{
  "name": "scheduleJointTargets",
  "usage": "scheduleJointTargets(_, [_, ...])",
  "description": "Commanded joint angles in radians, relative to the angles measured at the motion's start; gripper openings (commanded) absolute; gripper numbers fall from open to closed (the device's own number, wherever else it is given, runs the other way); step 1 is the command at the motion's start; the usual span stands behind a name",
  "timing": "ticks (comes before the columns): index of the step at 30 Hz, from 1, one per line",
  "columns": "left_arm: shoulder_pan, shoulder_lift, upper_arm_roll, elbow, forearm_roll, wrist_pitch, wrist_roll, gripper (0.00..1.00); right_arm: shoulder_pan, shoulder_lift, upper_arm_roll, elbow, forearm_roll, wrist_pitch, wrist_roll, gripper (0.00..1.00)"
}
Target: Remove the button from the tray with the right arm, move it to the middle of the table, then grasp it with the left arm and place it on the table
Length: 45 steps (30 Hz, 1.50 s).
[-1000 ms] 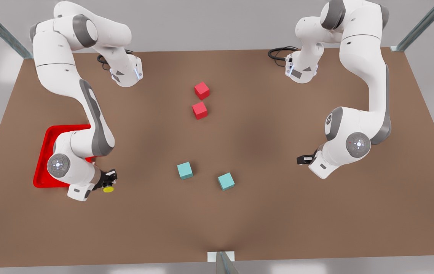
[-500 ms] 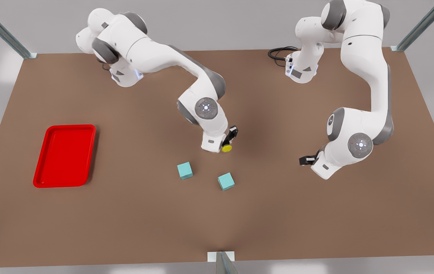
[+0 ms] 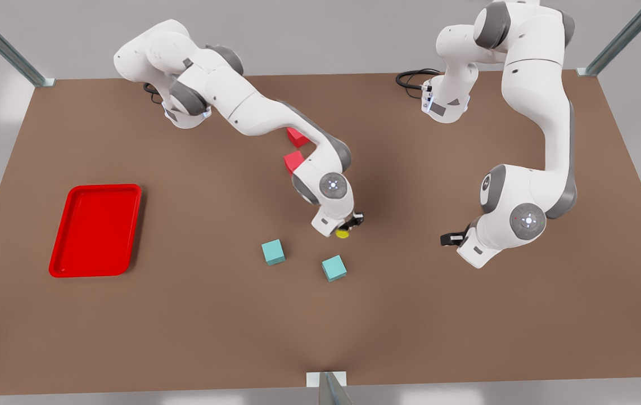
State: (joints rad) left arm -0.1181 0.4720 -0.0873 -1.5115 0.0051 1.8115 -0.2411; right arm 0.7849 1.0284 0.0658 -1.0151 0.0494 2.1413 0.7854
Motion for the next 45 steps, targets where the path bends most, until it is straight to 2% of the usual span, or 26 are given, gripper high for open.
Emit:
scheduleJointTargets(1, [0.002,-0.001,0.0,-0.001,0.001,0.011,-0.001,1.0,0.005,0.013,-0.003,0.001,-0.005,0.144,0.405,1.0])
scheduleJointTargets(3, [0.0,-0.001,0.0,-0.001,0.001,0.011,-0.001,1.0,0.002,-0.03,0.002,0.001,0.0,0.081,0.405,1.0])
scheduleJointTargets(5, [0.0,-0.003,0.0,0.0,0.0,0.011,-0.001,1.0,-0.033,-0.201,0.006,-0.017,0.009,-0.104,0.394,1.0])
scheduleJointTargets(7, [-0.055,0.005,-0.028,0.068,-0.008,0.011,-0.003,1.0,-0.289,-0.413,0.187,-0.132,0.021,-0.348,0.14,1.0])
scheduleJointTargets(8, [-0.104,0.014,-0.048,0.094,-0.023,0.011,-0.006,1.0,-0.444,-0.53,0.255,-0.27,0.012,-0.348,0.003,1.0])
scheduleJointTargets(10, [-0.221,0.016,-0.048,0.096,-0.037,0.037,-0.111,1.0,-0.686,-0.662,0.252,-0.436,-0.031,-0.365,-0.306,1.0])
scheduleJointTargets(12, [-0.291,0.039,-0.046,0.096,-0.034,0.08,-0.234,1.0,-0.9,-0.688,0.25,-0.419,-0.112,-0.466,-0.633,1.0])
scheduleJointTargets(13, [-0.314,0.051,-0.046,0.096,-0.031,0.094,-0.271,1.0,-0.955,-0.709,0.249,-0.399,-0.12,-0.495,-0.684,1.0])
scheduleJointTargets(15, [-0.38,0.083,-0.04,0.096,0.003,0.126,-0.398,1.0,-0.963,-0.755,0.236,-0.382,-0.166,-0.526,-0.683,1.0])
scheduleJointTargets(16, [-0.396,0.109,-0.042,0.105,0.05,0.146,-0.477,1.0,-0.972,-0.836,0.166,-0.41,-0.145,-0.646,-0.79,1.0])
scheduleJointTargets(17, [-0.408,0.125,-0.039,0.105,0.058,0.157,-0.504,1.0,-0.812,-0.944,-0.083,-0.491,-0.036,-0.652,-0.818,1.0])
scheduleJointTargets(18, [-0.414,0.129,-0.04,0.105,0.096,0.157,-0.54,1.0,-0.826,-0.972,-0.081,-0.507,-0.04,-0.659,-0.816,1.0])
scheduleJointTargets(20, [-0.428,0.157,-0.042,0.1,0.164,0.164,-0.567,1.0,-0.816,-0.886,-0.061,-0.461,-0.04,-0.643,-0.816,1.0])
scheduleJointTargets(21, [-0.428,0.168,-0.042,0.1,0.17,0.18,-0.583,1.0,-0.816,-0.754,-0.061,-0.3,-0.037,-0.636,-0.819,1.0])
scheduleJointTargets(22, [-0.439,0.183,-0.042,0.102,0.171,0.209,-0.626,1.0,-0.811,-0.715,-0.06,-0.277,-0.04,-0.58,-0.821,1.0])
scheduleJointTargets(34, [-0.489,0.217,-0.045,0.094,0.168,0.216,-0.736,1.0,-0.84,-0.712,-0.072,-0.289,-0.049,-0.586,-0.827,1.0])
scheduleJointTargets(45, [-0.512,0.306,-0.043,0.085,0.253,0.322,-0.728,1.0,-0.832,-0.702,-0.063,-0.286,-0.046,-0.575,-0.822,1.0])
